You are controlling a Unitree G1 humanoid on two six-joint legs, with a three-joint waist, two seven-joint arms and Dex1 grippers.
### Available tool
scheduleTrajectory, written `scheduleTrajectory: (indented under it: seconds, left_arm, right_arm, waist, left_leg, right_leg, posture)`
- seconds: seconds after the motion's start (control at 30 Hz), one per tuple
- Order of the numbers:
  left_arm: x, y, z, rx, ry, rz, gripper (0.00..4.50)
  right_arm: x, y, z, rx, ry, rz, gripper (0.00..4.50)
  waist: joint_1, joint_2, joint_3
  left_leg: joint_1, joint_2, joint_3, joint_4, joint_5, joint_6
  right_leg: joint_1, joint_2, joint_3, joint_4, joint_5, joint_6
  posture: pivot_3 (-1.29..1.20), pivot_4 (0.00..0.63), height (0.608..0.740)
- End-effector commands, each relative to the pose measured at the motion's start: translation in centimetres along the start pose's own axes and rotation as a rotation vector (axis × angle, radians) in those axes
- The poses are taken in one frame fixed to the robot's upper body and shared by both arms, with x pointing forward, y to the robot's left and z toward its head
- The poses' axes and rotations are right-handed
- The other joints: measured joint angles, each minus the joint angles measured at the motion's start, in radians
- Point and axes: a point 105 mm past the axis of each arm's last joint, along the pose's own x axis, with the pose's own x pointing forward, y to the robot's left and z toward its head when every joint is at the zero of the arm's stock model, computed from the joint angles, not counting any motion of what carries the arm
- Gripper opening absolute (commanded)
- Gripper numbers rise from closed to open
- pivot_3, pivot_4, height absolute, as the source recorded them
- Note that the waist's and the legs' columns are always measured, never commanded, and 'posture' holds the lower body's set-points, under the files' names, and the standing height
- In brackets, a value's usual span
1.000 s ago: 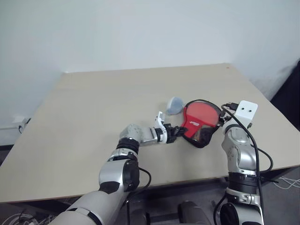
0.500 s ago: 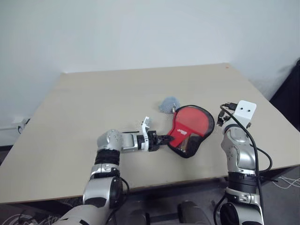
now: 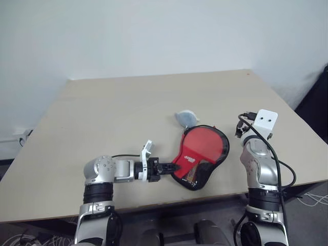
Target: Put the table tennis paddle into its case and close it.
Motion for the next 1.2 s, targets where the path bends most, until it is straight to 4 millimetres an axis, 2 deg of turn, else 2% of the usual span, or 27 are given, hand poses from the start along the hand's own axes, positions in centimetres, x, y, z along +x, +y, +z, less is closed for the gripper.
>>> scheduleTrajectory:
  seconds: [0.03, 0.4, 0.8, 1.07, 1.2]
  left_arm:
    - [-0.7, -1.1, -0.9, 0.043, 0.028, -0.051, 0.01]
    - [-2.7, -1.6, -3.9, 0.047, 0.085, -0.106, 0.01]
    - [-3.9, -1.9, -6.1, 0.039, 0.151, -0.113, 0.01]
    - [-4.0, -1.8, -6.2, 0.037, 0.148, -0.105, 0.01]
    - [-3.8, -1.4, -5.1, 0.033, 0.092, -0.096, 0.01]
  right_arm:
    - [-0.1, 0.2, 1.3, 0.0, -0.051, 0.013, 4.05]
    - [0.0, 0.5, 1.0, -0.009, -0.041, 0.031, 4.05]
    - [-0.1, 0.6, 0.8, -0.013, -0.033, 0.038, 4.05]
    - [0.0, 0.8, 0.8, -0.013, -0.033, 0.044, 4.05]
    - [0.1, 0.8, 0.9, -0.014, -0.034, 0.045, 4.05]
  waist:
    - [0.0, 0.0, 0.0]
    - [0.0, 0.0, 0.0]
    - [0.0, 0.0, 0.0]
    - [0.001, 0.0, 0.0]
    - [0.001, 0.0, 0.0]
  left_leg:
    - [0.0, 0.0, 0.0, 0.0, 0.0, 0.0]
    - [0.0, 0.0, 0.0, 0.0, 0.0, 0.0]
    - [0.0, 0.0, 0.0, 0.0, 0.0, 0.0]
    - [0.0, 0.0, 0.0, 0.0, 0.0, 0.0]
    - [0.0, 0.0, 0.0, 0.0, 0.0, 0.0]
  right_leg:
    - [0.0, 0.0, 0.0, 0.0, 0.0, 0.0]
    - [0.0, 0.0, 0.0, 0.0, 0.0, -0.001]
    - [0.0, 0.0, 0.0, 0.0, -0.001, -0.002]
    - [-0.001, 0.0, 0.0, 0.0, -0.001, -0.002]
    - [-0.001, 0.0, -0.001, 0.0, -0.001, -0.002]
  posture:
    - [0.0, 0.0, 0.74]
    - [0.0, 0.0, 0.74]
    - [0.0, 0.0, 0.74]
    - [0.0, 0.0, 0.74]
    - [0.0, 0.0, 0.74]
